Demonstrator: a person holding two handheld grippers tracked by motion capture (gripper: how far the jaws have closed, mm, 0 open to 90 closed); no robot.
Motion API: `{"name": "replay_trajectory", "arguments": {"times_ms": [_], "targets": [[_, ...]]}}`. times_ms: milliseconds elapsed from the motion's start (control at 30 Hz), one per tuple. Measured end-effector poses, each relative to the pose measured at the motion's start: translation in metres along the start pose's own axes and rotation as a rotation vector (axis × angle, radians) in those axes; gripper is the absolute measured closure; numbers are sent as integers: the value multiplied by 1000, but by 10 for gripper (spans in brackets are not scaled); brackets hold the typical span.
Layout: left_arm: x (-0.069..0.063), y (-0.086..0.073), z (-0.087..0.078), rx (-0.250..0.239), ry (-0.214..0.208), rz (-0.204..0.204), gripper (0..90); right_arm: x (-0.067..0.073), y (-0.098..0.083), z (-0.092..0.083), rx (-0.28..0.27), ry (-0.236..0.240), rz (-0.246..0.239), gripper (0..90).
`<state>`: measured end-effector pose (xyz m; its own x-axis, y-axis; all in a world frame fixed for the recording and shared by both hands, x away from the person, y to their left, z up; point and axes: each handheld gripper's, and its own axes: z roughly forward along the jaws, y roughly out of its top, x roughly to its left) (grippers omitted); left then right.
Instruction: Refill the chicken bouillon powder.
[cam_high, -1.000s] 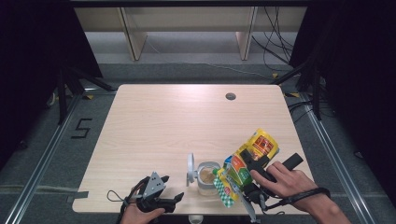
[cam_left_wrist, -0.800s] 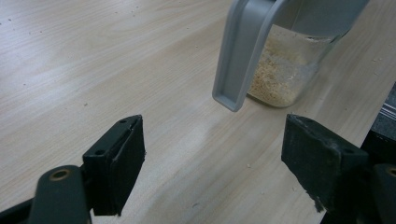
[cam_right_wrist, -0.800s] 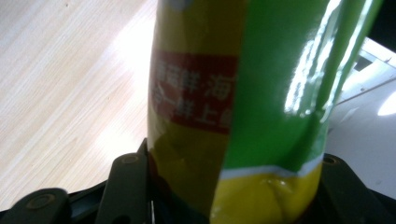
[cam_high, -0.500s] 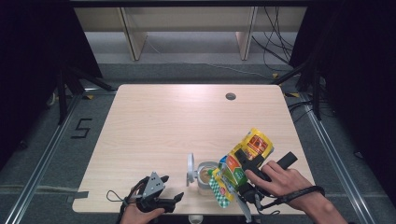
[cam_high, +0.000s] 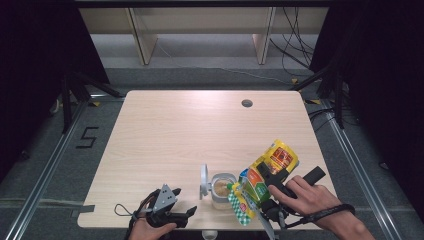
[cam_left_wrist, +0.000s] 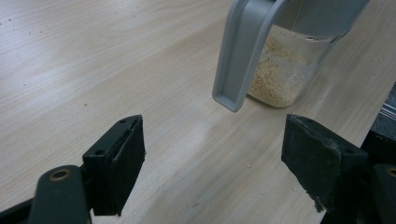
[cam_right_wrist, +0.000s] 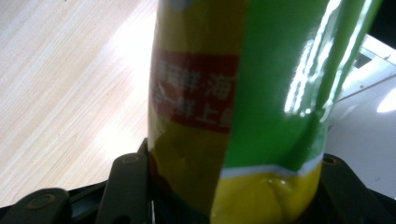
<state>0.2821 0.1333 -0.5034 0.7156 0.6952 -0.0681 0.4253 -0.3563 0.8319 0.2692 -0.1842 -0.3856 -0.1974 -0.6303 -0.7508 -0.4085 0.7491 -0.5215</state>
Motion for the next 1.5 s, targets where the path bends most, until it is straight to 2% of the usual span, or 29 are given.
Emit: {"name": "replay_trajectory", "arguments": {"times_ms": [100,200,233,267,300,333,367,533,567,667,767,800,900,933,967,1000,1033,1067,1100,1133,1200,1233,1300,1333,1367,1400,1500], "targets": [[0,0,0,-1,0,-1,213,-2,2,1,-16,-8,-29,530],[0,0,0,2,0,0,213,-4,5,4,-25,-7,-31,531],[0,0,0,0,-3,-1,213,-4,5,4,-25,-7,-31,531],[0,0,-1,2,3,0,213,-3,6,7,-21,-4,-3,531],[0,0,-1,-3,-5,-5,213,-5,6,8,-27,-8,-31,531],[0,0,-1,-5,-3,-3,213,-6,5,10,-26,-6,-31,532],[0,0,-1,-6,-1,-4,213,-4,5,10,-16,-4,-7,541],[0,0,-1,2,7,4,213,-3,0,10,0,1,7,547],[-1,0,0,-8,4,-9,213,-3,0,10,-1,1,-5,547],[0,0,0,-1,-4,-4,213,-1,-2,7,-3,1,5,548],[0,0,0,0,-2,-2,213,0,-3,4,-5,-9,-21,548],[0,0,0,2,1,1,213,2,-2,1,1,-8,7,548],[0,0,0,-2,2,-1,213,2,-2,0,-2,-5,6,548],[0,0,0,-1,-1,-2,213,0,-1,0,-18,-13,-20,549],[0,0,0,-1,-1,-2,213,-1,0,0,-21,-16,-18,548],[0,0,0,-1,-2,-2,213,1,1,-1,-15,-10,11,548],[0,0,0,3,0,0,213,-1,1,0,-24,-16,-19,549],[0,0,0,2,0,0,213,0,3,1,-20,-13,8,548],[0,0,0,2,0,0,213,0,3,1,-20,-13,8,548],[0,0,0,-8,7,-2,213,-3,3,3,-30,-18,-18,549],[-1,0,0,-8,3,-10,213,-5,2,5,-29,-14,-20,549],[-1,0,0,-7,4,-10,213,-3,2,5,-22,-13,5,549],[-1,0,0,-9,3,-10,213,-3,1,6,-16,-20,11,549],[-1,0,0,-9,3,-11,213,-5,-2,8,-19,-8,-20,550],[0,0,-1,-1,6,-5,213,-2,-2,7,-7,-10,16,550],[0,0,0,-11,-2,-11,213,-3,-4,7,-16,-12,-11,550],[-1,0,1,-18,4,-12,213,-1,-4,6,-3,-7,16,550]]}}
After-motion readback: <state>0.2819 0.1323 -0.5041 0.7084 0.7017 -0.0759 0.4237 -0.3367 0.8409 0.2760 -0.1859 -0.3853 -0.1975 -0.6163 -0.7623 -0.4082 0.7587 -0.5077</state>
